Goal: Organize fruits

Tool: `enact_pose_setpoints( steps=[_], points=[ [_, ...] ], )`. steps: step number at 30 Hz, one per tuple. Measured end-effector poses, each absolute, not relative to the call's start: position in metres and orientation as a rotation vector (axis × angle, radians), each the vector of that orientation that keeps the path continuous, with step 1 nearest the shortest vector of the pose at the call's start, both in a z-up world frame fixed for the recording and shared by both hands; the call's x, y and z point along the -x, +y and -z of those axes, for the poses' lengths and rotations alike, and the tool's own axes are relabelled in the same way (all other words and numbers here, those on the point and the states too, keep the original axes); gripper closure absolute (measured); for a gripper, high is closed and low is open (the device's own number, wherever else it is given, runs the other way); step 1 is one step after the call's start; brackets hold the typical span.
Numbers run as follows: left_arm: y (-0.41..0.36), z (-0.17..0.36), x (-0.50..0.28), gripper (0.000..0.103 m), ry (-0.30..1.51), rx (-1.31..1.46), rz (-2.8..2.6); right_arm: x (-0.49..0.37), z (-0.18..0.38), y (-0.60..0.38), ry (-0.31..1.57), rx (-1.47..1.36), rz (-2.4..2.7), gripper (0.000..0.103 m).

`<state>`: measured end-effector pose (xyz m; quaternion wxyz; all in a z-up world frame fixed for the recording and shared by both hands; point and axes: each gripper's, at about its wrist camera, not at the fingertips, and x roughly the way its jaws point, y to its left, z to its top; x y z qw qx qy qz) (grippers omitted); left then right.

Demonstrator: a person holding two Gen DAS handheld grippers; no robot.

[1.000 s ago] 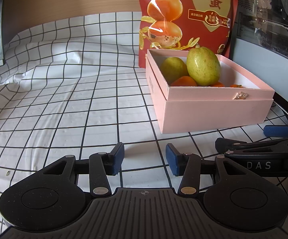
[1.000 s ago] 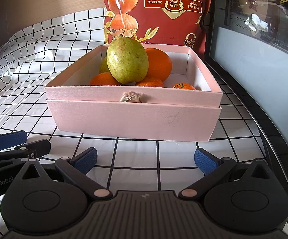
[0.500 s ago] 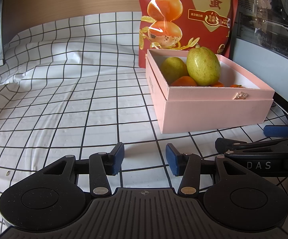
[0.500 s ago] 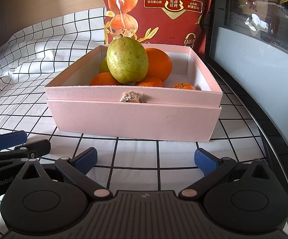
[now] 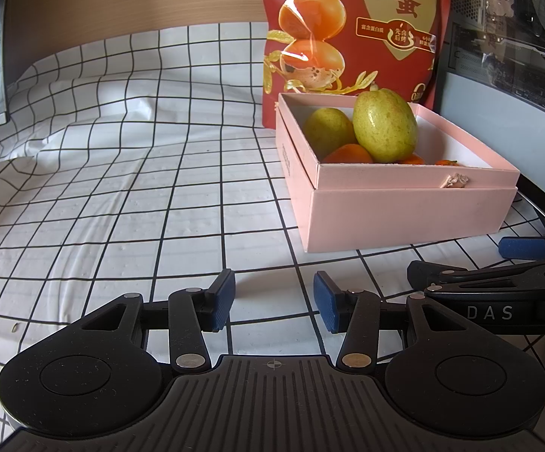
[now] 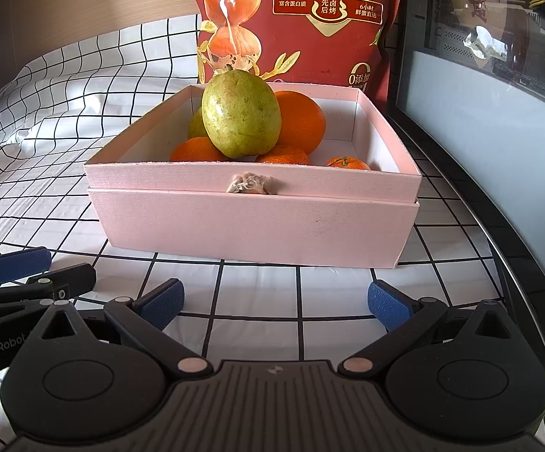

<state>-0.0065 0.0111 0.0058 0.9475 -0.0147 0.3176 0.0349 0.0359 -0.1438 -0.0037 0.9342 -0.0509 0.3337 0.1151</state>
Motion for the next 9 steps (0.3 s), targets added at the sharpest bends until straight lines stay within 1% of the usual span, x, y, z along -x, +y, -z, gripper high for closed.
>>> enact_pose_setpoints(
  steps=[7, 9],
  points=[
    [0.0112, -0.0058, 0.0065, 0.052, 0.646, 0.03, -0.072, -0.0372, 0.004, -0.1434, 0.683, 0.106, -0.235, 0.0],
    [0.0117, -0.0061, 0.0067, 0.054, 0.645, 0.033, -0.073, -0.0374, 0.0041, -0.1437, 0.683, 0.106, -0.235, 0.0]
  ],
)
